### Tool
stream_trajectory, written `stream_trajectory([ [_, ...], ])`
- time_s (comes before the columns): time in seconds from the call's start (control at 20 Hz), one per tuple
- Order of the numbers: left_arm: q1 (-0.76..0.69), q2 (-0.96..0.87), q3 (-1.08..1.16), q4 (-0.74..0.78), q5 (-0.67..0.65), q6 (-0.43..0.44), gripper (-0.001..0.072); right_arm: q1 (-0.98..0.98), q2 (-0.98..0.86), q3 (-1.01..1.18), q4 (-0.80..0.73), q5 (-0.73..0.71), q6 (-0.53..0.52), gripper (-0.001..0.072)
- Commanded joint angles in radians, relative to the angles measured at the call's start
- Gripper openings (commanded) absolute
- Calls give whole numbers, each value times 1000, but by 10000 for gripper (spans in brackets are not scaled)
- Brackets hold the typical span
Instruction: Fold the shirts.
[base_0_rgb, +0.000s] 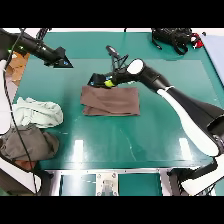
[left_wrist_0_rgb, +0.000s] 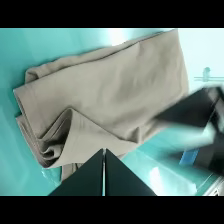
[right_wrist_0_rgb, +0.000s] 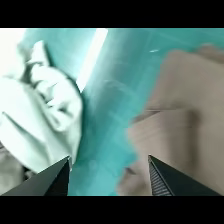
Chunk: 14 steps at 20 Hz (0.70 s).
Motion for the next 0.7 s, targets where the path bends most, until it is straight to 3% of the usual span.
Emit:
stream_trajectory([
  [0.0, 16, 1, 0, 5, -8, 4, 22, -174, 47, -1, -120, 155, 63, 539],
  [0.2, 16, 1, 0, 5, -1, 1, 22, -432, 101, -78, -209, 321, 67, 540],
  [0.35, 16, 1, 0, 5, 4, 0, 22, -516, 97, -267, -196, 293, 22, 540],
  [0.45, 16, 1, 0, 5, 9, 0, 22, -520, 66, -375, -133, 234, -26, 540],
  [0.65, 16, 1, 0, 4, 18, 0, 22, -454, -49, -425, 142, 203, -180, 540],
])
